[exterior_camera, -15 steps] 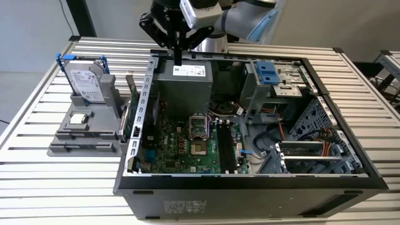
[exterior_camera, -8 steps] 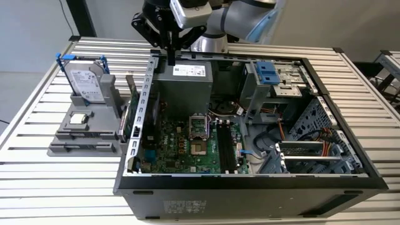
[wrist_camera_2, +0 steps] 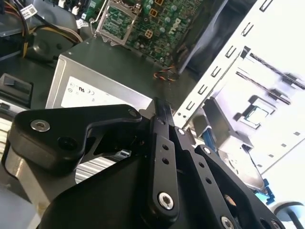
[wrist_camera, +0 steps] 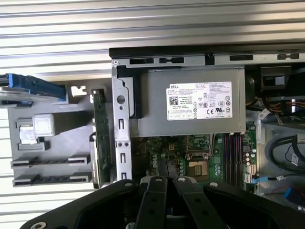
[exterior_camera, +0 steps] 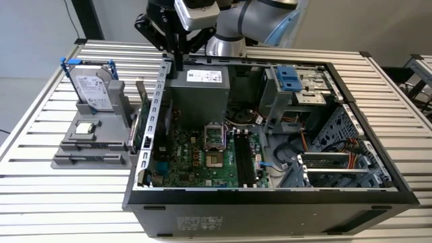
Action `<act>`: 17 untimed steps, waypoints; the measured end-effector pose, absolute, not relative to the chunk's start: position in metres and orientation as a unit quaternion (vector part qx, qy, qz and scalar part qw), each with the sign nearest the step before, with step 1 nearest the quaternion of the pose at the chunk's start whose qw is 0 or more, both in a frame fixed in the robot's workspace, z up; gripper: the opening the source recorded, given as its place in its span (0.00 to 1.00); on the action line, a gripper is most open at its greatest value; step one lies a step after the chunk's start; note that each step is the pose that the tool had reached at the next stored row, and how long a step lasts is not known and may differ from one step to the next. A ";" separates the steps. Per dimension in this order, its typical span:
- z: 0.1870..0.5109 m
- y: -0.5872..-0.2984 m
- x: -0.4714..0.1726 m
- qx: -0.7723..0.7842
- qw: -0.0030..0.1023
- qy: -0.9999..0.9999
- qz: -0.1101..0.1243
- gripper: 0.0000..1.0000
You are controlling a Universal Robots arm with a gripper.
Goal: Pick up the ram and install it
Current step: 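Reach for the ram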
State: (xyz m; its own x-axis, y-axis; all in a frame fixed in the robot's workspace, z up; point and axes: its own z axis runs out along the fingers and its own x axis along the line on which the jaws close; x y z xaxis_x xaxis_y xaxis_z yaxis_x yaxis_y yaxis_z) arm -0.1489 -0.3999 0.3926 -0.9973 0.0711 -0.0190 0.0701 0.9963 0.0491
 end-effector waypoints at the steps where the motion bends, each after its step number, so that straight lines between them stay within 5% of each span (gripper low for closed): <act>1: 0.393 -0.400 -0.150 0.035 0.010 0.999 0.024 0.00; 17: 0.393 -0.401 -0.172 0.035 0.010 0.999 0.024 0.00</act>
